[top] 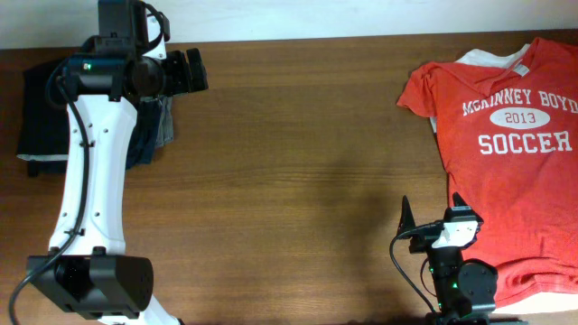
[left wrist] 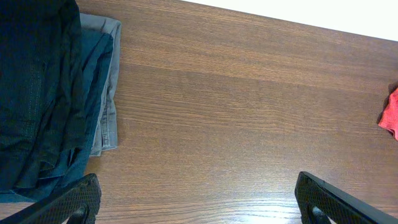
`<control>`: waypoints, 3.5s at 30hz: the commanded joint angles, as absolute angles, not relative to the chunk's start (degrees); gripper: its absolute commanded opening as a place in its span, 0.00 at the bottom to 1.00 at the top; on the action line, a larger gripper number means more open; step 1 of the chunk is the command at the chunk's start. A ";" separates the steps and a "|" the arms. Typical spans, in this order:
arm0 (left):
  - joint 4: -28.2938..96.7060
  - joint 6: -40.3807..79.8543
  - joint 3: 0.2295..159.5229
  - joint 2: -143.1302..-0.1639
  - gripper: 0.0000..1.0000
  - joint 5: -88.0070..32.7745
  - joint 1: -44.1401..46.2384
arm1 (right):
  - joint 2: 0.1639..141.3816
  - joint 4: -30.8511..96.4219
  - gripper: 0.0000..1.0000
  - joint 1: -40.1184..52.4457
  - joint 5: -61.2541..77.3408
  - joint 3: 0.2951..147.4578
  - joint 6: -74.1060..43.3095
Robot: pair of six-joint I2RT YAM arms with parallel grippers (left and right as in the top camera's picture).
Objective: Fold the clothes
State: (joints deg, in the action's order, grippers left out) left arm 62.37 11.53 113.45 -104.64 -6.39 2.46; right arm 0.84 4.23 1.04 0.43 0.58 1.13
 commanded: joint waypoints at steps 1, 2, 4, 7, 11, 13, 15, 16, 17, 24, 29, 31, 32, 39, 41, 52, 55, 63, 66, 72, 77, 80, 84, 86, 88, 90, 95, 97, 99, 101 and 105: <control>62.26 10.59 113.40 -104.86 0.99 -6.00 2.48 | 0.32 4.58 0.98 0.73 -0.30 0.32 1.26; 62.26 10.59 113.40 -103.57 0.99 -5.98 2.61 | 0.32 4.58 0.98 0.73 -0.30 0.32 1.26; 62.26 10.59 113.40 -98.80 0.99 -6.00 3.60 | 0.32 4.60 0.98 0.73 -0.30 0.32 1.26; 62.26 10.59 113.40 -87.90 0.99 -6.00 5.41 | 0.32 4.58 0.98 0.73 -0.30 0.32 1.26; 62.26 10.59 113.36 -72.01 0.99 -5.98 5.63 | 0.32 4.58 0.98 0.73 -0.30 0.32 1.26; 62.65 10.59 112.99 -66.67 0.99 -6.00 5.63 | 0.32 4.58 0.98 0.73 -0.30 0.32 1.26; 62.61 10.59 109.71 -58.65 0.99 -5.93 5.63 | 0.32 4.58 0.98 0.73 -0.30 0.32 1.26; 62.65 10.57 107.68 -55.64 0.99 -5.96 5.58 | 0.32 4.58 0.98 0.73 -0.30 0.32 1.26; 62.65 10.57 104.25 -51.57 0.99 -5.61 5.58 | 0.32 4.58 0.98 0.73 -0.30 0.32 1.26; 61.58 10.59 70.54 -26.57 0.99 -4.86 5.58 | 0.32 4.60 0.98 0.73 -0.30 0.32 1.26; 46.28 10.59 45.17 -15.97 0.99 -4.67 5.58 | 0.32 4.58 0.98 0.73 -0.30 0.32 1.26; 37.71 10.61 37.06 -12.88 0.99 -4.69 5.58 | 0.32 4.58 0.98 0.73 -0.30 0.32 1.26; 32.75 10.63 32.93 -11.49 0.99 -4.75 5.58 | 0.32 4.58 0.98 0.73 -0.30 0.32 1.26; 4.60 10.61 11.46 -5.98 0.99 -4.91 5.58 | 0.32 4.60 0.98 0.73 -0.30 0.32 1.26; 0.69 10.61 7.60 -4.10 0.99 -4.89 5.58 | 0.32 4.58 0.98 0.73 -0.30 0.32 1.26; 2.85 10.57 0.49 -0.27 0.99 -0.45 5.63 | 0.32 4.58 0.98 0.73 -0.30 0.32 1.26; 4.75 7.49 0.49 -0.30 0.99 0.84 5.65 | 0.32 4.58 0.98 0.73 -0.30 0.32 1.26; 4.75 -0.27 0.51 -0.30 0.99 -0.40 8.10 | 0.32 4.58 0.98 0.73 -0.30 0.32 1.26; 4.75 -0.30 0.51 -0.30 0.99 -0.16 8.10 | 0.32 4.58 0.98 0.73 -0.30 0.32 1.26; 4.75 -0.30 0.51 -0.30 0.99 -0.16 8.10 | 0.32 4.58 0.98 0.73 -0.30 0.32 1.26; 4.75 -0.30 0.51 -0.30 0.99 -0.16 8.10 | 0.32 4.58 0.98 0.73 -0.30 0.32 1.26; 4.75 -0.30 0.51 -0.30 0.99 -0.16 8.10 | 0.32 4.58 0.98 0.73 -0.30 0.32 1.26; 4.75 -0.30 0.51 -0.30 0.99 -0.16 8.10 | 0.32 4.58 0.98 0.73 -0.30 0.32 1.26; 4.75 -0.30 0.51 -0.30 0.99 -0.16 8.10 | 0.32 4.58 0.98 0.73 -0.30 0.32 1.26; 4.75 -0.30 0.51 -0.30 0.99 -0.16 8.10 | 0.32 4.58 0.98 0.73 -0.30 0.32 1.26; 4.75 -0.30 0.51 -0.30 0.99 -0.16 8.10 | 0.32 4.58 0.98 0.73 -0.30 0.32 1.26; 4.75 -0.30 0.51 -0.30 0.99 -0.16 8.10 | 0.32 4.58 0.98 0.73 -0.30 0.32 1.26; 4.75 -0.30 0.51 -0.30 0.99 -0.16 8.10 | 0.32 4.58 0.98 0.73 -0.30 0.32 1.26; 4.75 -0.30 0.51 -0.30 0.99 -0.16 8.10 | 0.32 4.58 0.98 0.73 -0.30 0.32 1.26; 4.75 -0.30 0.51 -0.30 0.99 -0.16 8.10 | 0.32 4.58 0.98 0.73 -0.30 0.32 1.26; 4.75 -0.30 0.51 -0.30 0.99 -0.16 8.10 | 0.32 4.58 0.98 0.73 -0.30 0.32 1.26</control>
State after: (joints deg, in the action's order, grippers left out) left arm 4.73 0.84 0.95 -0.89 -0.38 7.88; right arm 0.73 4.25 1.04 0.19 0.58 1.50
